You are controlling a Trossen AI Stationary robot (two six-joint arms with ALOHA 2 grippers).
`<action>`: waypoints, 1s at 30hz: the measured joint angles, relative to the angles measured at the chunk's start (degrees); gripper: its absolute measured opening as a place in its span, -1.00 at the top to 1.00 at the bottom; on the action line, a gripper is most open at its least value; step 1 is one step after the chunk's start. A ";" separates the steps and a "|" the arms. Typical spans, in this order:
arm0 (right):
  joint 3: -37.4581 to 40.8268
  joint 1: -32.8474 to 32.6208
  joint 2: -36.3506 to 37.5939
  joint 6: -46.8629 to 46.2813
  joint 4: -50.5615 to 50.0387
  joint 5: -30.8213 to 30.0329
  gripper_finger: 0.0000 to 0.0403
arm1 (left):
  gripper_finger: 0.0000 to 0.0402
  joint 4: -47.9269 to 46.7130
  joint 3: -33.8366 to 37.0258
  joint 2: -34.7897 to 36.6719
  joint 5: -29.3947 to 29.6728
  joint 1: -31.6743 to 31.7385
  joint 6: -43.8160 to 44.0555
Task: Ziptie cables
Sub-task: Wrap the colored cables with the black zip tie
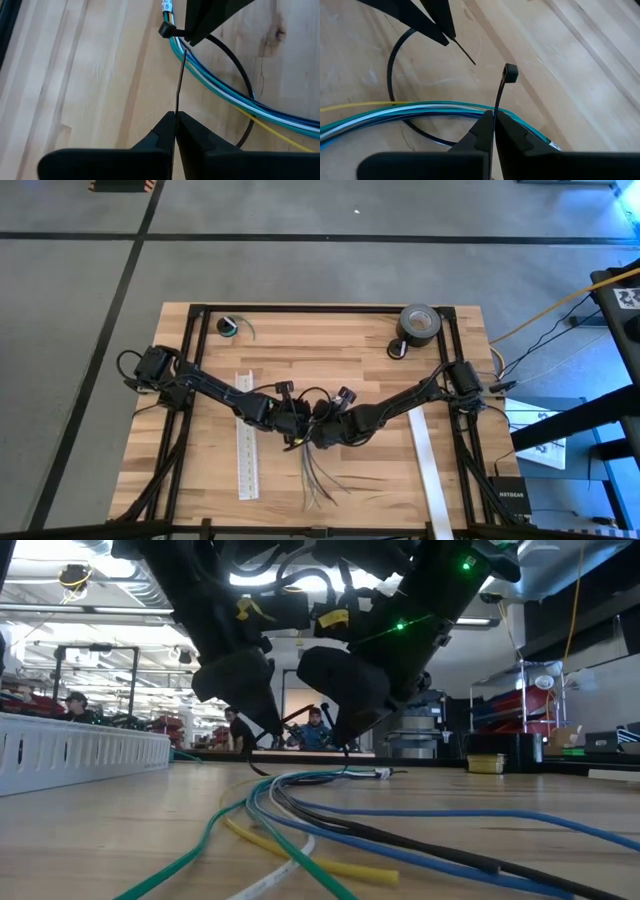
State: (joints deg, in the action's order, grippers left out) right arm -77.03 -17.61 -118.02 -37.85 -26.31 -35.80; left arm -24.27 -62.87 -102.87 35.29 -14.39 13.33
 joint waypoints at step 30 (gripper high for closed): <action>-0.37 -0.81 -0.20 -6.28 0.67 -0.65 1.00 | 1.00 2.44 -0.02 -1.79 4.98 -1.19 10.88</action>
State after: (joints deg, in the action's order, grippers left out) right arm -77.40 -18.41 -118.21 -44.13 -25.64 -36.45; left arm -21.82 -62.89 -104.66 40.27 -15.59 24.21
